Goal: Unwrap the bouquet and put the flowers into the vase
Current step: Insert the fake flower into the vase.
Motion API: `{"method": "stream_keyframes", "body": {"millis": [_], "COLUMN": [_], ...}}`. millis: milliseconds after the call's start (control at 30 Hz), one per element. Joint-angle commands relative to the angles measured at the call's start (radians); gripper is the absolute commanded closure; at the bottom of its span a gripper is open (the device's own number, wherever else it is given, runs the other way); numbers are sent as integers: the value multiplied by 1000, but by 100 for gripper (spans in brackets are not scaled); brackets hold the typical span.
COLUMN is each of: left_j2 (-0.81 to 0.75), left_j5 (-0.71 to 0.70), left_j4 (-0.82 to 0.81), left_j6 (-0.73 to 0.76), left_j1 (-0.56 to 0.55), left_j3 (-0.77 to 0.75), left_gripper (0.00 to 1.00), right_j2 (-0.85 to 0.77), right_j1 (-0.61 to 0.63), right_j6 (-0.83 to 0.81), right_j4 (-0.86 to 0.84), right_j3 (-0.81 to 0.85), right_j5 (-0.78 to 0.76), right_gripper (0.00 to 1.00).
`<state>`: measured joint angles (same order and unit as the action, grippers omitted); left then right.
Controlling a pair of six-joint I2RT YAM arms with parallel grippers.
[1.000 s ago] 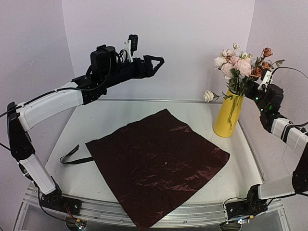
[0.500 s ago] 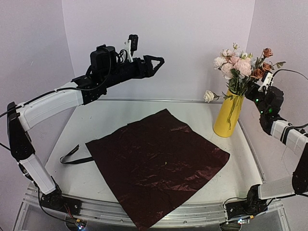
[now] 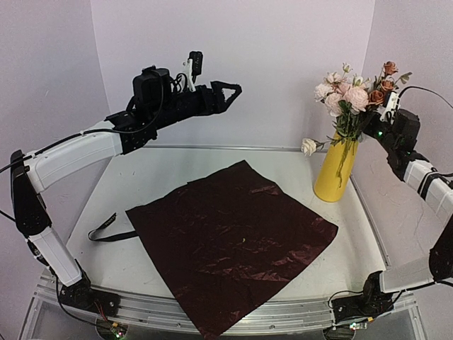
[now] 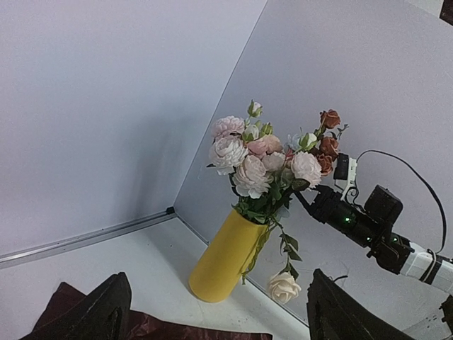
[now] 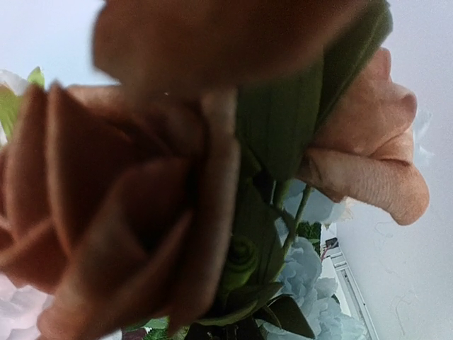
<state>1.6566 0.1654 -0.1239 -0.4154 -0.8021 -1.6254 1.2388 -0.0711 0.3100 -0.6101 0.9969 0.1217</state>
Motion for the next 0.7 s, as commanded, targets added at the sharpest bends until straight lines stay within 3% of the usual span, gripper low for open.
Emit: {"method": "stream_keyframes", "body": {"millis": [0, 367, 667], "left_j2": [-25, -35, -35], "left_j5": [11, 18, 24], "left_j4": [-34, -34, -34], "left_j6": [-11, -5, 5], "left_j1": [6, 6, 6], "left_j3": [9, 10, 9], "left_gripper": [13, 12, 12], "right_j2": [3, 90, 25], "right_j1": [5, 5, 5], "right_j6": [-18, 19, 23], "right_j4": [-31, -139, -143], "right_j3": [62, -126, -109], "right_j5": [21, 49, 38], "right_gripper": [100, 100, 100]}}
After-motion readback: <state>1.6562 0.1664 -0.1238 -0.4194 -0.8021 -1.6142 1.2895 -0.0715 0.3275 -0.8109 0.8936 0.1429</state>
